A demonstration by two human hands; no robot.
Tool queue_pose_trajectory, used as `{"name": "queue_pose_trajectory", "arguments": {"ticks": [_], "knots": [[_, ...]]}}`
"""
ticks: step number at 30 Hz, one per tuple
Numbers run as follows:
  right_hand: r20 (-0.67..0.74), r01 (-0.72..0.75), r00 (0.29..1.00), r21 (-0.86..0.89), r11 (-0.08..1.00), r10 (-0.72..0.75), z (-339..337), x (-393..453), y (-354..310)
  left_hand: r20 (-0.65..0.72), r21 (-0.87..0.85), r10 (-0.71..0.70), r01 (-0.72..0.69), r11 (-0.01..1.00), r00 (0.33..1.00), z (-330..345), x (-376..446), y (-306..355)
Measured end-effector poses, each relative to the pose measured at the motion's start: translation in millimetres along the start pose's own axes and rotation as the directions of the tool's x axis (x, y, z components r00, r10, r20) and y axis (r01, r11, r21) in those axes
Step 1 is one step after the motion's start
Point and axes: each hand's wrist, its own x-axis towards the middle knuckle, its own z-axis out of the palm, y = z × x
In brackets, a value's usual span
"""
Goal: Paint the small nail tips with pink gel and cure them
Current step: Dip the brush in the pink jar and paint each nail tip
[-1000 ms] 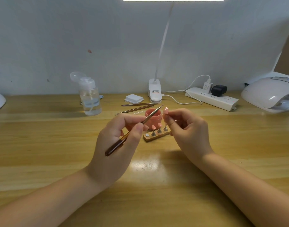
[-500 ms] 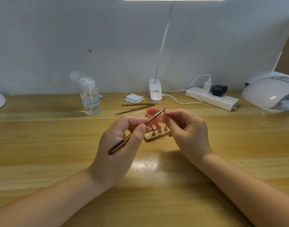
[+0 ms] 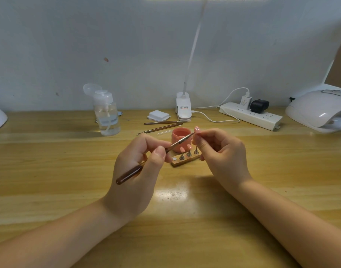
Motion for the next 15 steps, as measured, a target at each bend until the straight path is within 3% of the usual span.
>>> {"name": "queue_pose_trajectory", "arguments": {"ticks": [5,15], "knots": [[0.006,0.002,1.0,-0.008,1.0,-0.002,0.0,-0.5,0.3,0.008,-0.033,-0.06,0.06,0.998,0.998,3.8,1.6,0.6],[0.013,0.015,1.0,-0.038,0.999,-0.014,-0.6,-0.3,0.3,0.017,-0.037,-0.039,0.039,0.999,0.999,3.0,2.6,2.8]]}}
